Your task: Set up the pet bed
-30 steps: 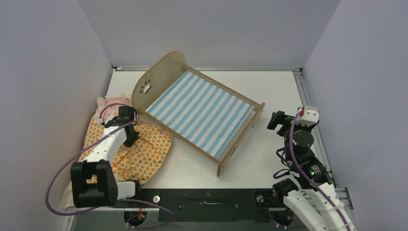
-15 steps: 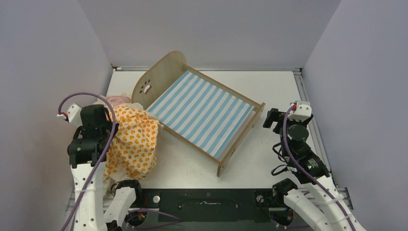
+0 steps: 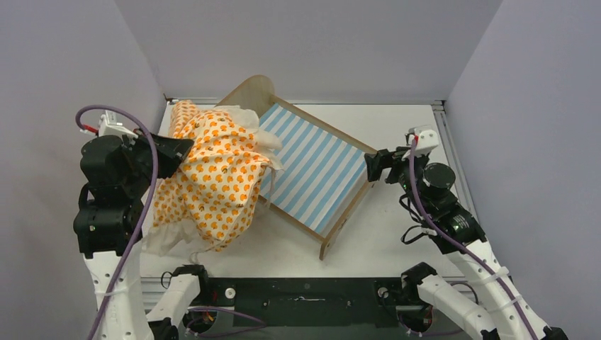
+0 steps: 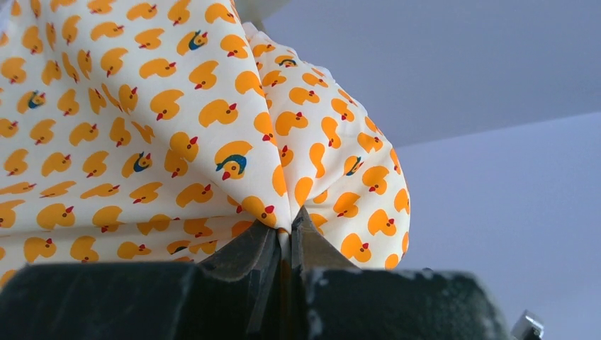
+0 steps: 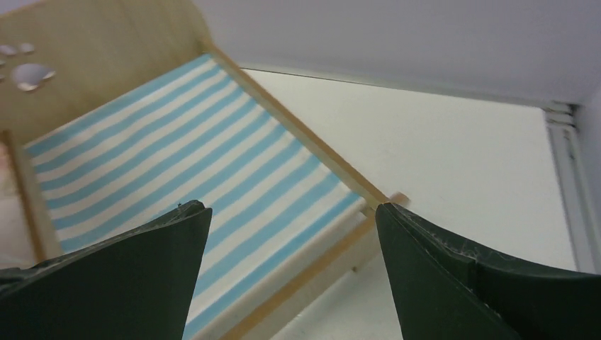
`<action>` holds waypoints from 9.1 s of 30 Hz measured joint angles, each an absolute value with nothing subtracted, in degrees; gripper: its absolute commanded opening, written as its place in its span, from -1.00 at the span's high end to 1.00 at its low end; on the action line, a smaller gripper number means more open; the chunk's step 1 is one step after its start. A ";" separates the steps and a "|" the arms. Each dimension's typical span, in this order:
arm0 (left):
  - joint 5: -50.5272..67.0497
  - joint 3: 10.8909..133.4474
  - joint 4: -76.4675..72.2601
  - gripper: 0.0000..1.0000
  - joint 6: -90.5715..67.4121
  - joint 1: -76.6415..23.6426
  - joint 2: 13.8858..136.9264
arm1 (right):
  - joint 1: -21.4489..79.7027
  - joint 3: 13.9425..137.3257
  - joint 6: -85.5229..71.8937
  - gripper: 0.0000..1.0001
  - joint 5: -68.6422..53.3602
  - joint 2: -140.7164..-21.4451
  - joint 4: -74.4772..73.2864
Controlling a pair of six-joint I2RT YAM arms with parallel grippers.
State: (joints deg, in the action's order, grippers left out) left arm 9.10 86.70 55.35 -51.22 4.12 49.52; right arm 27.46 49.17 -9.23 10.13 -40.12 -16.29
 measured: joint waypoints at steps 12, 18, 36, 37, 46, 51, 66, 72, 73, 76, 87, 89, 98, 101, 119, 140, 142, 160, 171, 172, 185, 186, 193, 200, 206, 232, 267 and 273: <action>15.38 88.55 44.86 1.00 -55.42 -7.42 55.61 | 31.64 53.04 -8.43 -0.80 -34.28 -53.91 -5.41; 13.78 87.20 41.25 1.00 -56.23 -11.66 55.48 | 43.22 52.62 -9.74 -0.83 -37.95 -60.69 4.08; 6.39 81.71 34.24 1.00 -53.08 -20.88 61.49 | 35.55 61.36 4.89 0.89 -16.71 -66.39 -3.88; 5.54 81.78 33.91 1.00 -52.14 -21.87 62.43 | 33.04 64.62 6.63 0.89 -15.64 -67.26 -5.26; -5.23 84.05 31.11 1.00 -42.57 -30.26 72.82 | 27.81 79.40 21.23 0.89 2.70 -75.31 -10.48; -10.15 83.13 24.58 1.00 -38.46 -36.10 78.06 | 24.69 72.82 30.41 0.89 14.76 -75.81 -4.14; -13.30 82.28 20.49 -0.58 -35.75 -43.35 87.92 | 17.72 66.02 17.15 -0.57 35.99 -76.75 -8.40; -13.28 80.42 27.07 -0.60 -35.68 -34.46 75.79 | 17.76 70.74 5.76 -0.82 25.63 -75.02 -20.23; -13.30 79.40 27.90 -0.60 -35.68 -32.67 73.30 | 17.89 71.90 4.93 -0.83 22.37 -75.00 -21.58; -13.08 75.00 29.95 -0.61 -35.68 -27.83 66.43 | 19.33 74.61 3.29 -0.85 12.75 -75.48 -22.50; -3.84 64.16 30.44 -0.62 -35.18 -19.00 68.64 | 30.22 83.66 0.71 -0.85 -5.67 -91.81 -20.56; -3.51 65.89 28.86 -0.62 -34.74 -18.46 72.79 | 30.65 81.19 -0.32 -0.85 -6.50 -91.83 -20.34; -8.86 79.81 13.39 -0.53 -36.91 -18.06 92.03 | 32.16 63.07 -7.29 -0.84 -5.56 -74.76 -20.23; -12.10 86.43 10.52 -0.49 -37.76 -18.24 99.57 | 32.73 60.25 -9.65 -0.84 -4.19 -67.09 -20.16; -7.18 128.68 13.34 0.61 -20.12 -21.98 128.20 | 33.10 56.16 -12.58 -0.86 4.23 -55.35 -24.43; -16.16 125.51 36.34 -0.71 -10.20 -22.61 112.55 | 33.43 56.97 -18.11 -0.96 6.50 -55.42 -35.66; -17.87 121.25 37.91 -0.71 -9.06 -21.91 105.73 | 33.43 57.21 -21.02 -0.95 8.08 -55.53 -37.76; -8.14 97.36 35.35 -0.66 6.13 -5.52 92.58 | 34.59 56.18 -52.12 -0.43 20.43 -70.76 -39.51; -3.01 94.15 35.29 0.71 4.91 -5.28 95.50 | 29.98 57.65 -47.11 0.74 23.68 -75.02 -38.70; -1.58 93.76 35.40 0.85 4.69 -5.54 95.02 | 28.03 57.78 -45.60 0.76 23.42 -75.37 -37.98; -3.29 77.08 35.66 1.00 -5.91 -15.31 77.49 | 9.50 69.78 -15.79 0.77 11.75 -89.56 -27.92; -4.29 76.07 35.73 1.00 -7.20 -15.84 76.31 | 9.15 72.42 -14.22 0.72 10.63 -92.33 -26.98; -8.38 71.81 35.77 1.00 -14.79 -17.10 71.35 | 8.71 89.89 -6.57 0.08 4.71 -106.67 -24.05; -8.75 71.61 35.90 1.00 -16.25 -17.23 70.98 | 9.21 93.14 -6.90 -0.31 3.44 -99.50 -27.73; -8.51 71.55 36.56 0.99 -16.47 -17.54 70.61 | 12.34 78.15 -16.34 -0.29 0.43 -77.67 -32.80; -26.68 79.37 54.41 -0.31 -22.50 -48.27 67.20 | 13.52 37.56 -39.11 0.82 -17.06 -51.66 -33.04; -33.17 67.46 49.52 1.00 -25.82 -42.22 80.31 | 13.04 53.19 -30.11 0.89 -5.04 -51.31 -39.46; -30.63 72.86 53.52 1.00 -25.19 -42.24 75.20 | 12.73 60.80 -26.50 0.89 3.33 -51.29 -42.28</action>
State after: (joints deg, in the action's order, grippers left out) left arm -30.63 72.86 53.52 -25.19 -42.24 75.20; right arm 12.73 60.80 -26.50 3.33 -51.29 -42.28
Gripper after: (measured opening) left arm 0.009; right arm 0.062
